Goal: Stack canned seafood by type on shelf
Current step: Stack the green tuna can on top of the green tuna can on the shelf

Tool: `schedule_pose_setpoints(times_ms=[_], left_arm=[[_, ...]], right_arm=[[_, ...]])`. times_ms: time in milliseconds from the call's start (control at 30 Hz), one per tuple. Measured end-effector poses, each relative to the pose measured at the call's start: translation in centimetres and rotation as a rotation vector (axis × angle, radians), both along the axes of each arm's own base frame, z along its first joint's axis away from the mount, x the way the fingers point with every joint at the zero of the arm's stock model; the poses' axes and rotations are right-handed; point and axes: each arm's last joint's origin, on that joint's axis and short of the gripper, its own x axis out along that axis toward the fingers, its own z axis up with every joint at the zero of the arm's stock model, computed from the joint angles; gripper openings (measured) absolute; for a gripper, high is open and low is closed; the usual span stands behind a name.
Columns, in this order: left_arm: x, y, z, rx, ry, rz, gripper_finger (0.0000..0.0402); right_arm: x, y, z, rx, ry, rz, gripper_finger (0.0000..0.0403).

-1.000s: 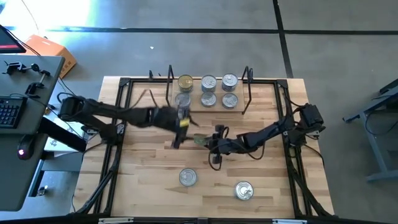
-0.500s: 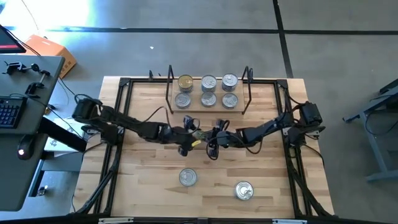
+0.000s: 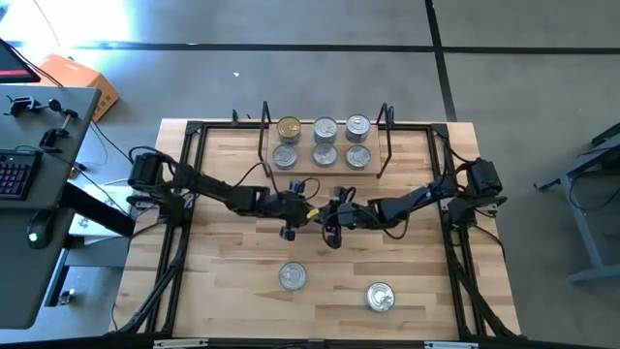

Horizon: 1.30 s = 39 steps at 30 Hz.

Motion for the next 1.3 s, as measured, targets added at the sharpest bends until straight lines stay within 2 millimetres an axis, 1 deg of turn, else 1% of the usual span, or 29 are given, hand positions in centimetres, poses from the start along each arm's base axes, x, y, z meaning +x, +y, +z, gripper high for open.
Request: schedule_pose_setpoints(times_ms=[33, 200, 267, 433, 567, 633, 800, 867, 967, 1067, 1133, 1200, 1300], left_arm=[[0.0, -0.1, 0.0, -0.007, 0.005, -0.005, 0.0117], [-0.1, -0.6, 0.2, -0.05, -0.007, 0.039, 0.0116], [-0.3, -0.8, 0.0, -0.045, -0.012, 0.065, 0.0117], [-0.7, -1.2, -0.6, -0.114, -0.121, 0.082, 0.0117], [-1.1, -1.4, -0.9, -0.169, -0.212, 0.063, 0.0117], [-1.3, -1.4, -1.0, -0.183, -0.232, 0.052, 0.0117], [-1.4, -1.9, -1.0, -0.19, -0.248, 0.026, 0.0117], [-1.7, -2.1, -1.3, -0.181, -0.22, 0.032, 0.0117], [-1.8, -2.2, -1.6, -0.18, -0.198, 0.051, 0.0117], [-1.8, -2.6, -1.4, -0.195, -0.204, 0.063, 0.0117], [-2.0, -2.7, -1.7, -0.203, -0.192, 0.067, 0.0117], [-2.1, -2.9, -1.7, -0.202, -0.201, 0.068, 0.0117], [-2.2, -2.9, -1.8, -0.181, -0.211, 0.095, 0.0117]], right_arm=[[-0.1, 0.1, 0.0, -0.005, 0.007, 0.01, 0.0134], [-0.9, 0.4, 1.1, 0.023, 0.036, -0.003, 0.0135], [-1.6, 0.7, 0.8, 0.026, 0.016, -0.019, 0.0135], [-3.7, 1.3, -0.7, 0.04, -0.136, -0.007, 0.0136], [-4.6, 1.9, -0.8, 0.051, -0.238, 0.028, 0.0138], [-4.5, 2.2, -0.5, 0.031, -0.257, 0.044, 0.0143], [-3.4, 2.2, 0.4, 0.017, -0.263, 0.056, 0.0163], [-2.8, 2.3, 1.0, 0.009, -0.27, 0.097, 0.0177], [-1.9, 2.5, 2.3, 0.005, -0.303, 0.177, 0.0208], [-1.2, 2.7, 2.9, -0.043, -0.277, 0.213, 0.0243], [-1.2, 2.8, 3.4, -0.092, -0.203, 0.203, 0.0257], [-1.6, 2.7, 3.5, -0.12, -0.108, 0.118, 0.0261], [-2.9, 2.6, 3.2, -0.149, -0.007, 0.037, 0.0262]])
